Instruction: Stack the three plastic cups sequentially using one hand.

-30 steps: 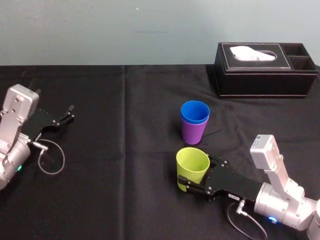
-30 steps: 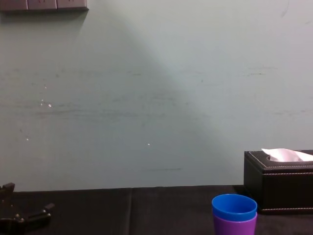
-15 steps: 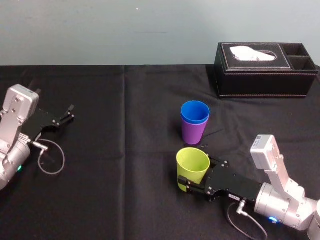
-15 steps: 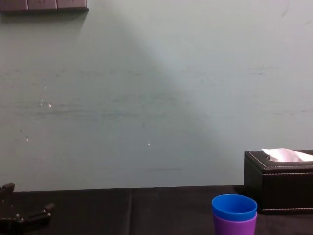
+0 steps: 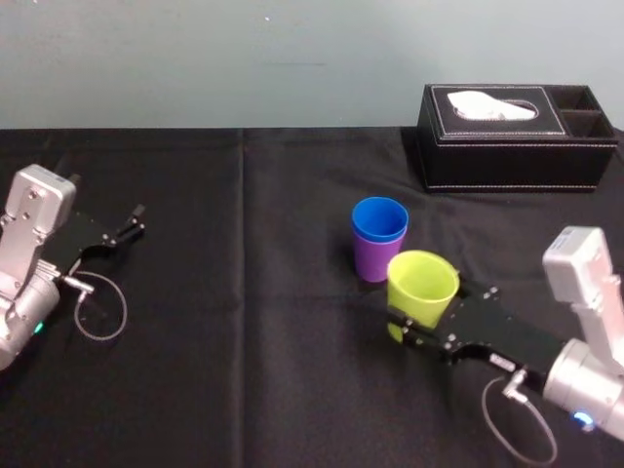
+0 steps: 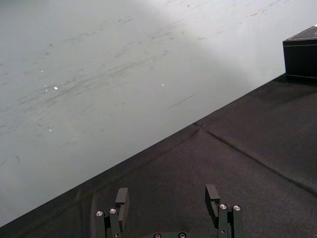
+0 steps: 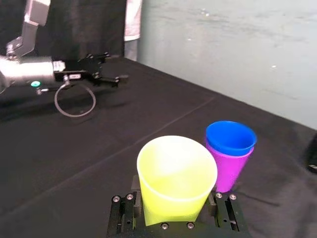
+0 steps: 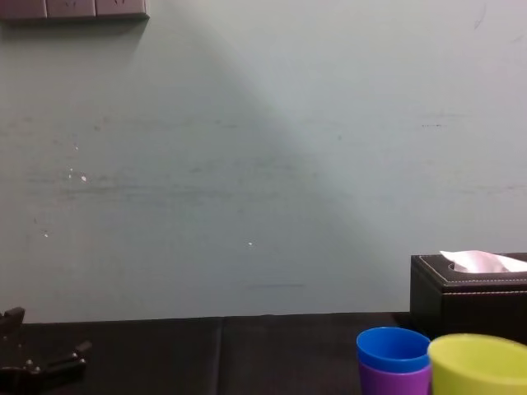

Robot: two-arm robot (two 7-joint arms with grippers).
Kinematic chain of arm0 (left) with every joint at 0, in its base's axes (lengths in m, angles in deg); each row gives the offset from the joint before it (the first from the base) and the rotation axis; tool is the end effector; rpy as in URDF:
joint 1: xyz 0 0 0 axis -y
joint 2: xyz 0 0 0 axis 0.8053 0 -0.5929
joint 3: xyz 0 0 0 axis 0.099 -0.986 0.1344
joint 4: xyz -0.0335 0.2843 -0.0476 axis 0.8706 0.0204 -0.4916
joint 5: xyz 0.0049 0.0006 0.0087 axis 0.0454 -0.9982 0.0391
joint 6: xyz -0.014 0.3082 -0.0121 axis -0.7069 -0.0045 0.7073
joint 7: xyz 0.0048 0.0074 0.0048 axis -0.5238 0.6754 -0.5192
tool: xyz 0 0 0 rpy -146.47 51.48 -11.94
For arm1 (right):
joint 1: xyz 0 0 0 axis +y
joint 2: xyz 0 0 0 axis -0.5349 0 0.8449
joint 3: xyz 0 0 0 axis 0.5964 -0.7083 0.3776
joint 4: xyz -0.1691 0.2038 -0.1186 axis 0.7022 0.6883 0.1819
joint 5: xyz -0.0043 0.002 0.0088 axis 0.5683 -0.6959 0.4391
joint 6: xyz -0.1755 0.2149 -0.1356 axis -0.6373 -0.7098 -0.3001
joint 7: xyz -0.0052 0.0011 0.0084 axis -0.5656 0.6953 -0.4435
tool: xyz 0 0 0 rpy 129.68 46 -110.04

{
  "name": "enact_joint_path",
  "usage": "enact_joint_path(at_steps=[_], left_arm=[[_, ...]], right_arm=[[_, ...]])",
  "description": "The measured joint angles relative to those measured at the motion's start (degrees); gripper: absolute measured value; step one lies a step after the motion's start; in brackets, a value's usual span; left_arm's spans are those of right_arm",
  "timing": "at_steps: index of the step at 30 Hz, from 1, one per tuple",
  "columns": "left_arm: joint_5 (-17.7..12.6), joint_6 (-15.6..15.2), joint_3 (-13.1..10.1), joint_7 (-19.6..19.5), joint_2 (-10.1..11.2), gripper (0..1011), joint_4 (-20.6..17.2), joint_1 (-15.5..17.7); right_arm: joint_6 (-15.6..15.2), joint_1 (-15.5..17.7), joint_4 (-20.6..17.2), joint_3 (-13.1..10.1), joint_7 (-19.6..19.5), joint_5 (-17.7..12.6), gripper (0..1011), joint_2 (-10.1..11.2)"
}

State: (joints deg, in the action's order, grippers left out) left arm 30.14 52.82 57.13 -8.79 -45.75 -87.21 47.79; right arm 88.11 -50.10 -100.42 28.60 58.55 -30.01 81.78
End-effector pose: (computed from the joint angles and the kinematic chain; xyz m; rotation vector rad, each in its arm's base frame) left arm 0.3581 0.0827 -0.3023 0.3043 -0.2850 1.2480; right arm 0.2763 -0.0619 -0.2681 -0.2099 -0.0436 -0.7626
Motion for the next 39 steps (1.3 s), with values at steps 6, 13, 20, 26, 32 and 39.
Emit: enact_joint_path(at_steps=[6,13,20,26,32,39], left_arm=[[0.0,0.0,0.0,0.0,0.0,1011,0.0,0.0],[0.0,0.0,0.0,0.0,0.0,1011,0.0,0.0],[0.0,0.0,0.0,0.0,0.0,1011,0.0,0.0],[0.0,0.0,0.0,0.0,0.0,1011,0.0,0.0],[0.0,0.0,0.0,0.0,0.0,1011,0.0,0.0],[0.0,0.0,0.0,0.0,0.0,1011,0.0,0.0]], right_arm=[[-3.76,0.44,-4.21,-2.86,-1.62,-0.65,731,0.92],[-6.95,-2.71,-5.3,-3.62,-2.66,-0.42,730,0.48],[-9.35,-8.76,-3.54,-1.92,-2.88,1.13,731,-1.1],[-10.92,-14.44,0.08,0.4,-2.28,2.1,731,-3.06],[-11.79,-19.24,4.33,3.12,-1.45,3.53,731,-4.93],[-11.8,-22.96,9.44,5.22,-0.17,4.11,731,-6.96]])
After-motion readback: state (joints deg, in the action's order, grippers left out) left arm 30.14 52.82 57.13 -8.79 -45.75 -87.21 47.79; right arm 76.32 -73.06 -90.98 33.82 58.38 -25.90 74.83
